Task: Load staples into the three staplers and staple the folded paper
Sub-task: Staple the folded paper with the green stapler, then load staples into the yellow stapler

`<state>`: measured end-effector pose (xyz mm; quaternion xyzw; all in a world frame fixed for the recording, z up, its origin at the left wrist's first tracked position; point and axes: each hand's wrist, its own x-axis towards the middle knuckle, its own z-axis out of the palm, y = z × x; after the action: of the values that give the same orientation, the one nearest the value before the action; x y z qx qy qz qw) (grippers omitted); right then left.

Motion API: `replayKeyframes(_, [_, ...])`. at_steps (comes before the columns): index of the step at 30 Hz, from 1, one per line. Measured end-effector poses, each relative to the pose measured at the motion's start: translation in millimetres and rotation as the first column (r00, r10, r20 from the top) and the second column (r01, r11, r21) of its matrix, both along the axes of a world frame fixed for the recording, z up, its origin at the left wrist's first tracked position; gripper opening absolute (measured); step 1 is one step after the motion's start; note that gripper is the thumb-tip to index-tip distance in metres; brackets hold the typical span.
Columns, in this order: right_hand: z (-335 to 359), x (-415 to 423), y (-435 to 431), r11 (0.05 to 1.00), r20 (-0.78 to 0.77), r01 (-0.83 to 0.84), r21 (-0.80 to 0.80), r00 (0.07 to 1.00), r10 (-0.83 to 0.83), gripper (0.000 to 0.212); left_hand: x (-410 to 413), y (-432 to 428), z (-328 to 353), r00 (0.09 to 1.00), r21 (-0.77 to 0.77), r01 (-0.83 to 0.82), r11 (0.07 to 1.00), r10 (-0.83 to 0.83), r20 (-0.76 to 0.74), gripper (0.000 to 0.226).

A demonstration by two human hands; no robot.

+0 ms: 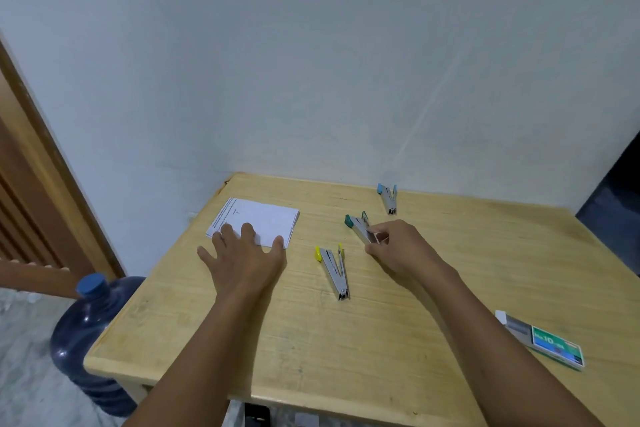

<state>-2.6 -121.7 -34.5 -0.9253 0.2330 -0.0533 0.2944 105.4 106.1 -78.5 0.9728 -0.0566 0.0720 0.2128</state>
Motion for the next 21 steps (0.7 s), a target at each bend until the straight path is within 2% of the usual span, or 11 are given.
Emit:
replayKeyframes(3, [-4,15,2,0.999,0.078,0.053,0.009,0.995,-0.054,0.042,3,-1,-2,1.0,-0.014,-0.003,1.0,0.003,0.005,0.049])
replayKeyframes(6, [-8,36,5,0.993,0.144,0.118,0.003,0.983,-0.118,0.03,3,-1,-3,1.0,-0.024,-0.005,1.0,0.005,0.02,0.049])
replayKeyframes(9, [-13,57,3,0.983,0.149,0.176,-0.05,0.975,-0.167,0.024,3,-1,-4,0.999,-0.031,-0.017,0.999,0.018,0.032,0.049])
replayKeyframes(14, [-17,77,-2,0.965,0.141,0.24,-0.103,0.964,-0.225,0.029,2,-1,-3,0.999,-0.04,-0.024,0.999,0.025,0.045,0.047])
replayKeyframes(18, [-7,70,6,0.975,0.106,0.191,-0.112,0.978,-0.179,0.037,3,-1,-3,0.999,-0.055,-0.031,0.998,0.032,0.032,0.043])
replayKeyframes(21, [7,46,20,0.976,0.093,0.202,-0.081,0.977,-0.194,0.053,3,-1,-3,0.999,-0.076,-0.024,0.997,0.028,0.042,0.039])
